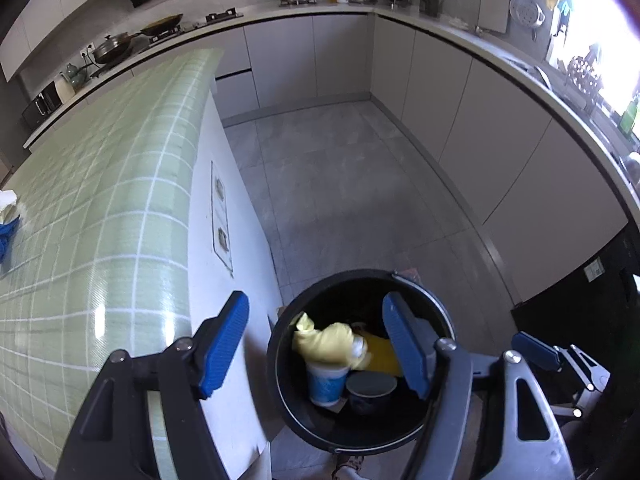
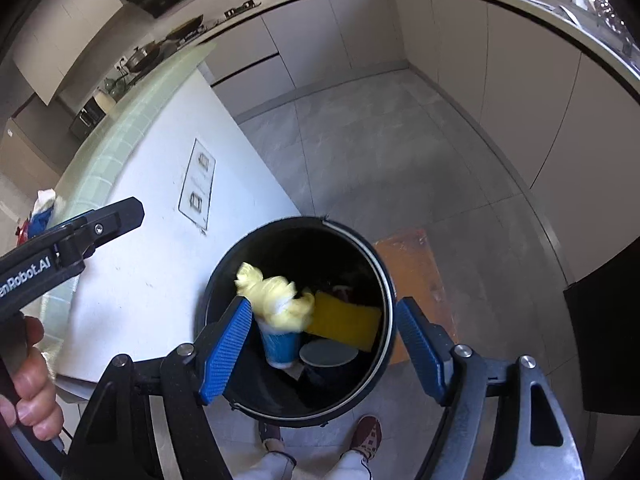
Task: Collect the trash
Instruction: 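Open both grippers to drop the cloth and sponge into the bucket, then move both grippers back to the table toward the white tissue and blue towel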
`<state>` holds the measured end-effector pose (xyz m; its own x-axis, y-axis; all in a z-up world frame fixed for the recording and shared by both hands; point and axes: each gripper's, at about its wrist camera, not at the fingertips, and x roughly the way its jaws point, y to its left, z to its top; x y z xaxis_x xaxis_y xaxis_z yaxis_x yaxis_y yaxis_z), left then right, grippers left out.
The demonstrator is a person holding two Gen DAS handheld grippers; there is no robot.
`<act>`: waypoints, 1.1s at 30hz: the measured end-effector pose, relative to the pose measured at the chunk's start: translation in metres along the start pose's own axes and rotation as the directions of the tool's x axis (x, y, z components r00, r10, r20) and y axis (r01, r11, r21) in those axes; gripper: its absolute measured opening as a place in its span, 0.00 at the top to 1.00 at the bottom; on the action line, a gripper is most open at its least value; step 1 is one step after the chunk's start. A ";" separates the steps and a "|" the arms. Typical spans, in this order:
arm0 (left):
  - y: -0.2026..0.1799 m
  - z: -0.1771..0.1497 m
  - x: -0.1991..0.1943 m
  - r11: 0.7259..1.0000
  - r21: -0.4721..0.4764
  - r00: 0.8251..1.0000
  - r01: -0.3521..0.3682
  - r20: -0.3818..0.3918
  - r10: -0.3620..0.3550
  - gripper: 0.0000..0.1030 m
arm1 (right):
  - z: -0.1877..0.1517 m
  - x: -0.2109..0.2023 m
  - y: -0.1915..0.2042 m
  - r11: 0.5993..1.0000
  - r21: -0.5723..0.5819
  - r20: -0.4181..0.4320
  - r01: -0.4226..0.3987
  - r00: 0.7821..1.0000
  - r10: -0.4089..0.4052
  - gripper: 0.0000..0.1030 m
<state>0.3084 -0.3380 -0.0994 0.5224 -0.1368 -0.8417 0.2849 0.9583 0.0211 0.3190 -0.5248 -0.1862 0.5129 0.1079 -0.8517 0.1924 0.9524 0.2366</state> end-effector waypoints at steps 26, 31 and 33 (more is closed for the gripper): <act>0.155 -0.003 -0.104 0.993 -0.084 0.985 0.082 0.162 -0.067 0.31 | 0.016 -0.083 0.137 1.000 0.011 0.171 0.001 0.985 -0.003 0.26; 0.215 -0.014 -0.113 0.992 -0.112 0.983 0.062 0.178 -0.041 0.29 | 0.011 -0.085 0.216 0.998 -0.052 0.205 -0.035 0.978 0.045 0.26; 0.241 -0.019 -0.117 0.991 -0.126 0.982 0.050 0.185 -0.026 0.28 | 0.008 -0.079 0.253 0.995 -0.082 0.204 -0.049 0.977 0.065 0.25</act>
<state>0.3003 -0.0865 -0.0063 0.6549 -0.2055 -0.7273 0.2071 0.9743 -0.0888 0.3341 -0.2946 -0.0550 0.6844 0.1093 -0.7208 0.0975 0.9661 0.2391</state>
